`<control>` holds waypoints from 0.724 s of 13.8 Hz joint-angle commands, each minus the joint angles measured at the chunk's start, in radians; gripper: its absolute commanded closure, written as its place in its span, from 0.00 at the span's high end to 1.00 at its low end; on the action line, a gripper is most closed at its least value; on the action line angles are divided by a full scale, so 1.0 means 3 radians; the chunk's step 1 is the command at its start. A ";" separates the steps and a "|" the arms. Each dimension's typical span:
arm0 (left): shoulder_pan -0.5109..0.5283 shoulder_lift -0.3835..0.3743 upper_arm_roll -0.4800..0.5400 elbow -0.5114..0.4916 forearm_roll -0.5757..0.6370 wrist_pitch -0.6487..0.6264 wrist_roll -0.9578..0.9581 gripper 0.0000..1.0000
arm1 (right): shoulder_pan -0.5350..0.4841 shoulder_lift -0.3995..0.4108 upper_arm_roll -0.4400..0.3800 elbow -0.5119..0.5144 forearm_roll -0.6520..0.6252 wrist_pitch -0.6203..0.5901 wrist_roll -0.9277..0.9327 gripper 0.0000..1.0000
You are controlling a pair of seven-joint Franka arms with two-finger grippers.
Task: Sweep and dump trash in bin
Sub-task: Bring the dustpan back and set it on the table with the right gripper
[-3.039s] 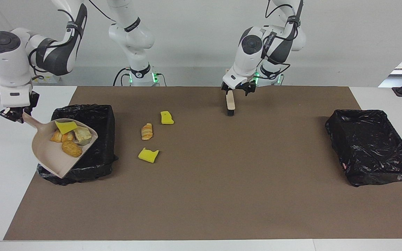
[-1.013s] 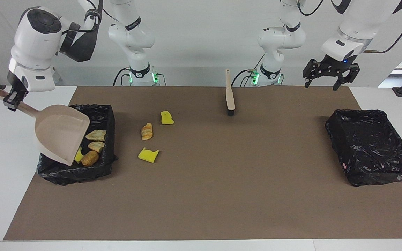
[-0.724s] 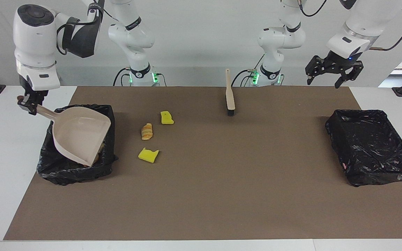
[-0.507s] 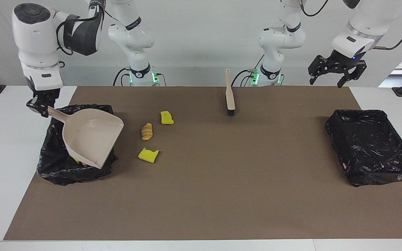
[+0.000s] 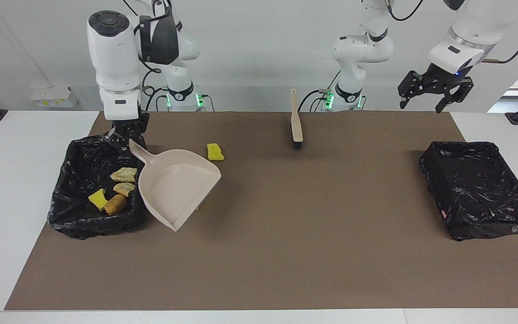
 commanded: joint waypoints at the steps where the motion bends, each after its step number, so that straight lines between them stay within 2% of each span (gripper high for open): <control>1: 0.0036 -0.0070 -0.0007 -0.0065 -0.0031 0.0009 0.0005 1.00 | 0.0215 0.0123 -0.0008 0.0011 0.0231 0.0069 0.0686 0.00; 5: 0.0036 -0.0070 -0.0007 -0.0065 -0.0025 0.0009 0.0005 1.00 | 0.0665 0.0420 -0.0008 0.0041 0.0334 0.0370 0.1612 0.00; 10: 0.0036 -0.0070 -0.0007 -0.0065 -0.0025 0.0009 0.0010 1.00 | 0.1080 0.0890 -0.0003 0.0067 0.0615 0.0947 0.1711 0.00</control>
